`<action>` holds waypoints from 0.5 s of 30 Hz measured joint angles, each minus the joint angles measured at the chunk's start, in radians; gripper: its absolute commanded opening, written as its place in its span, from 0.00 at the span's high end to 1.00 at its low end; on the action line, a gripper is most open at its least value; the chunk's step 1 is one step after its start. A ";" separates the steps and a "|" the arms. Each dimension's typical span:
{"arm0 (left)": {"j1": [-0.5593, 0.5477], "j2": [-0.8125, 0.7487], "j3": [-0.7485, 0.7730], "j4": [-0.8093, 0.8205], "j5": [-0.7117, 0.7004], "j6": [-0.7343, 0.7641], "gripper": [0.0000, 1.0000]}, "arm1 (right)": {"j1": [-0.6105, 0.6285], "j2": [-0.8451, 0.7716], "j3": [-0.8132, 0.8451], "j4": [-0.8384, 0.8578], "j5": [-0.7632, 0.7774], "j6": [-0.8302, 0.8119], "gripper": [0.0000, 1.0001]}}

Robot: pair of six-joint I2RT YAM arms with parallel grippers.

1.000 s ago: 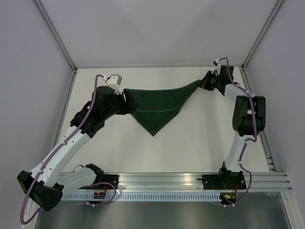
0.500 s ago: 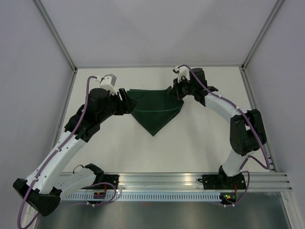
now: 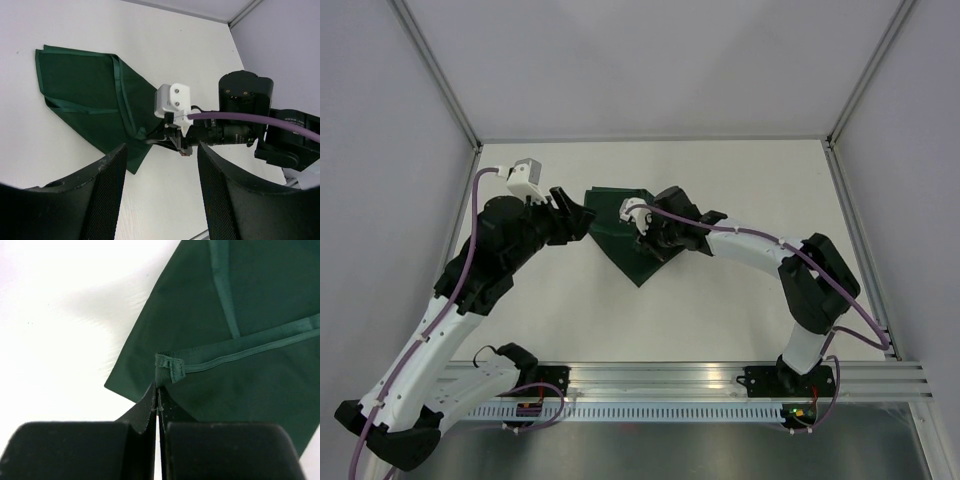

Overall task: Fold the napkin, place the utensils inside, and roll it up
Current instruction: Fold the napkin

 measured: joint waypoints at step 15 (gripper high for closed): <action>0.000 -0.004 0.000 -0.019 -0.006 0.000 0.35 | 0.073 0.086 -0.013 -0.031 0.047 -0.046 0.73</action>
